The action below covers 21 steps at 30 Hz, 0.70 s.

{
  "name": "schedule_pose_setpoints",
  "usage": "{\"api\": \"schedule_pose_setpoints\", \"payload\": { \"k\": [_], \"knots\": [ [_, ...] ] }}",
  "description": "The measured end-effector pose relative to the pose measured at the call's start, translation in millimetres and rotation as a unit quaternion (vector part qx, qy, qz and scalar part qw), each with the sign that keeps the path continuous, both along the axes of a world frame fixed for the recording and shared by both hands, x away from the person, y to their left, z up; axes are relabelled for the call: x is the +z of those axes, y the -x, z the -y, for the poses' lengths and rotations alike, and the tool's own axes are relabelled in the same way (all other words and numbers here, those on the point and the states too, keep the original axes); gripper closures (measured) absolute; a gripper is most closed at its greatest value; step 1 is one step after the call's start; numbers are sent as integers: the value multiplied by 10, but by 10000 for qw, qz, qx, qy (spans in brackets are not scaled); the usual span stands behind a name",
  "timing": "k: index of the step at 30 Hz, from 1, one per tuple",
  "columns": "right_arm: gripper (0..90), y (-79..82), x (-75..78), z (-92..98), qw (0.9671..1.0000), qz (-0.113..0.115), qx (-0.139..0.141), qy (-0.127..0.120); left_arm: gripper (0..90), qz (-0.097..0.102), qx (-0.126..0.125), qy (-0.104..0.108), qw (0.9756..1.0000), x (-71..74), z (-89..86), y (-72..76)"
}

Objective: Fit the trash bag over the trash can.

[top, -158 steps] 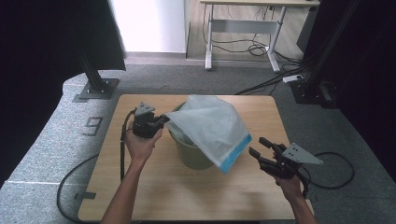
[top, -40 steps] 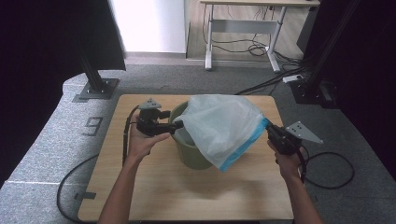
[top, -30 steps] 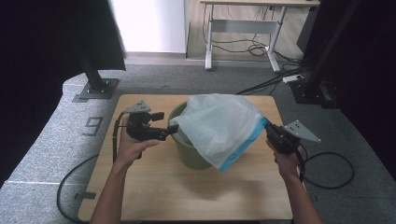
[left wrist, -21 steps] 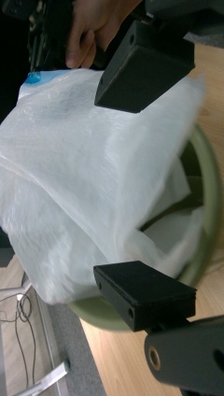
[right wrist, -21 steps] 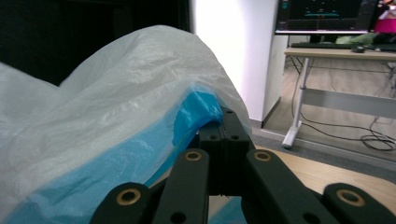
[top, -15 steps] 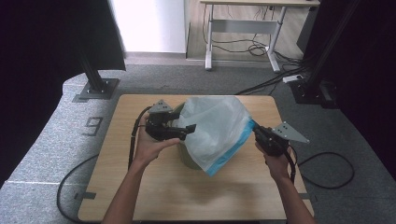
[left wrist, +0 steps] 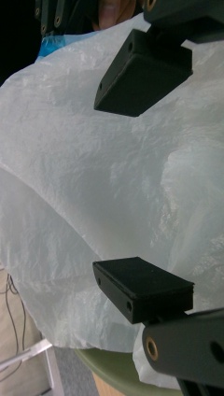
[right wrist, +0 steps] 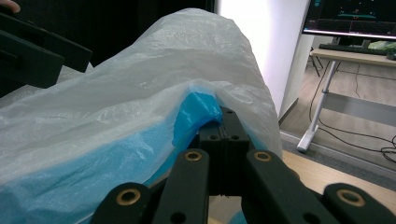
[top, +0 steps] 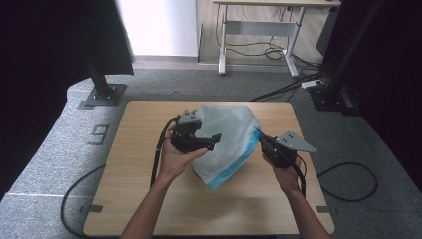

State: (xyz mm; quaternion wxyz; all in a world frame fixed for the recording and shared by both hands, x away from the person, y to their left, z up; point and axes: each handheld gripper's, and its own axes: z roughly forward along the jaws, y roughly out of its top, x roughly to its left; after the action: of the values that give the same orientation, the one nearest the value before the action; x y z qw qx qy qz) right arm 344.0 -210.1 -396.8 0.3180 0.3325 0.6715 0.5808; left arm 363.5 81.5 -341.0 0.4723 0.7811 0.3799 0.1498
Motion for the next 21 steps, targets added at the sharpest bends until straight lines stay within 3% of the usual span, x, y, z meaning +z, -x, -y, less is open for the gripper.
{"api": "schedule_pose_setpoints", "payload": {
  "k": [4, 9, 21],
  "knots": [
    [882, -24, -13, -12, 10000, -30, -41, 62, 194, 71, 35, 62, 9999, 33, 18, 34],
    [882, -37, -24, -46, 9997, -48, -145, 201, 182, 140, -103, 95, 9998, 92, 116, 118],
    [882, -33, -16, -98, 9995, -47, -148, 258, 157, -55, -378, -235, 9990, 26, 488, 125]
  ]
}}
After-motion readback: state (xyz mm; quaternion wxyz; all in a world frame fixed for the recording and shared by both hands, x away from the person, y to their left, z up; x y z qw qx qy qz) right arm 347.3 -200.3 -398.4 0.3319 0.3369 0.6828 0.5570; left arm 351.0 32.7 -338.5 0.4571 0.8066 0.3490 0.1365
